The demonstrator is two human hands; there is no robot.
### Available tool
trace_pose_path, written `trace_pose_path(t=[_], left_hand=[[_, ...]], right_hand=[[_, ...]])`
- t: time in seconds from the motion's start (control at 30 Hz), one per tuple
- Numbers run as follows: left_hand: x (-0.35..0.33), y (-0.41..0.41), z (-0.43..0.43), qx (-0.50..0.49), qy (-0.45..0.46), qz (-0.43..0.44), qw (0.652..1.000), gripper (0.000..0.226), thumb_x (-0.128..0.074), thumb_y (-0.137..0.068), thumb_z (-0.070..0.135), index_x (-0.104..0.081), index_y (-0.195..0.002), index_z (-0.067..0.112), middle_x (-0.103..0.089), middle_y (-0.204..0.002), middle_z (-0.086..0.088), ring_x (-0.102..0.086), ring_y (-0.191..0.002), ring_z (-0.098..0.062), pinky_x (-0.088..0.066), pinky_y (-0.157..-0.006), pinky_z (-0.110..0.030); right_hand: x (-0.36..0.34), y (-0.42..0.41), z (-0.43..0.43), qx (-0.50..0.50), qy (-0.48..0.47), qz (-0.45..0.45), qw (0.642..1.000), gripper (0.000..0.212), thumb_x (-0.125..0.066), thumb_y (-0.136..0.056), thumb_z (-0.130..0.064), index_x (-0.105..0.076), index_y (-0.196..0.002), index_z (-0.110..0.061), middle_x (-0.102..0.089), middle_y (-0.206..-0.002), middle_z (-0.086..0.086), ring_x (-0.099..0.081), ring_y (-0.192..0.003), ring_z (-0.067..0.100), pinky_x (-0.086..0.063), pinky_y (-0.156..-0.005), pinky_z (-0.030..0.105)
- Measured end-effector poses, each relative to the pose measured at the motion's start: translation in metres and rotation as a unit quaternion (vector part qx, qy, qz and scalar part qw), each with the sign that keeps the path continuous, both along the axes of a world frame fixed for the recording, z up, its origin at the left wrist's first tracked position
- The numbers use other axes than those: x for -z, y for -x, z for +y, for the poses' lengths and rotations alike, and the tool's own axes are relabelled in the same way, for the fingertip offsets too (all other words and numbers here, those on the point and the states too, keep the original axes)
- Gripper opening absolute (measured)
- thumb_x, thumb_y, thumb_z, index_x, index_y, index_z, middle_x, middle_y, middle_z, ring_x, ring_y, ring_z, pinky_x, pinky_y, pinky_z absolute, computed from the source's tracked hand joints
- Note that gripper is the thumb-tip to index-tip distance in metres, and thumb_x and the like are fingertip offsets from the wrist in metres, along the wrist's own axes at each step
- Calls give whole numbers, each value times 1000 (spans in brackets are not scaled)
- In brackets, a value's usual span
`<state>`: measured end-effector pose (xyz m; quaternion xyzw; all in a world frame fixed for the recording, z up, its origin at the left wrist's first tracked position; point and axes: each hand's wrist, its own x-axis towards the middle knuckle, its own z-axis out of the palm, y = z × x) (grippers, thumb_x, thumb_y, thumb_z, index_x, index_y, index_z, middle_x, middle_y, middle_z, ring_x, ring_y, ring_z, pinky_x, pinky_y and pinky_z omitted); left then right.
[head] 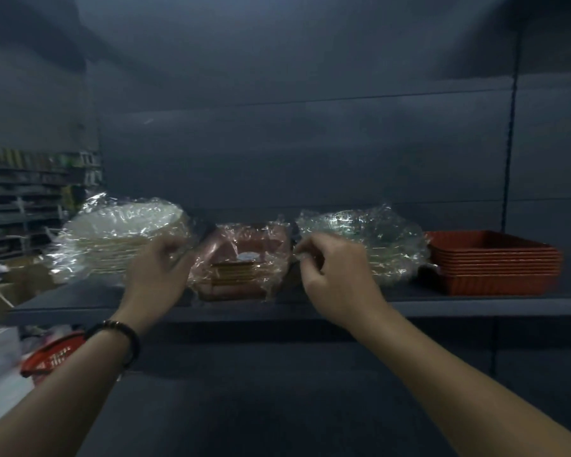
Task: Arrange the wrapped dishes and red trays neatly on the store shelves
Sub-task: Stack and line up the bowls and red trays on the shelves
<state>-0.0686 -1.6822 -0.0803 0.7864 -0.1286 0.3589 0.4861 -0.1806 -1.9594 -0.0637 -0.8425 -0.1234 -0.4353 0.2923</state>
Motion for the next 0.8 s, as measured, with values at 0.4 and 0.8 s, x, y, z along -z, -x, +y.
trace_pose_path(t=[0.4, 0.8], left_hand=[[26, -64, -4, 237, 215, 204, 925, 57, -69, -91, 64, -75, -117, 14, -82, -108, -11, -69, -93, -31, -45, -76, -37], [28, -75, -20, 256, 198, 189, 927, 70, -76, -79, 75, -78, -116, 15, -77, -115, -26, -72, -89, -56, -48, -78, -54]], right_hand=[[45, -86, 55, -134, -401, 259, 869, 32, -76, -86, -15, -66, -116, -20, -77, -110, 0, -71, -102, 19, -57, -89, 36], [38, -81, 55, -187, -452, 232, 841, 27, -76, -85, -4, -68, -109, -15, -79, -100, 0, -69, -87, 14, -49, -75, 28]])
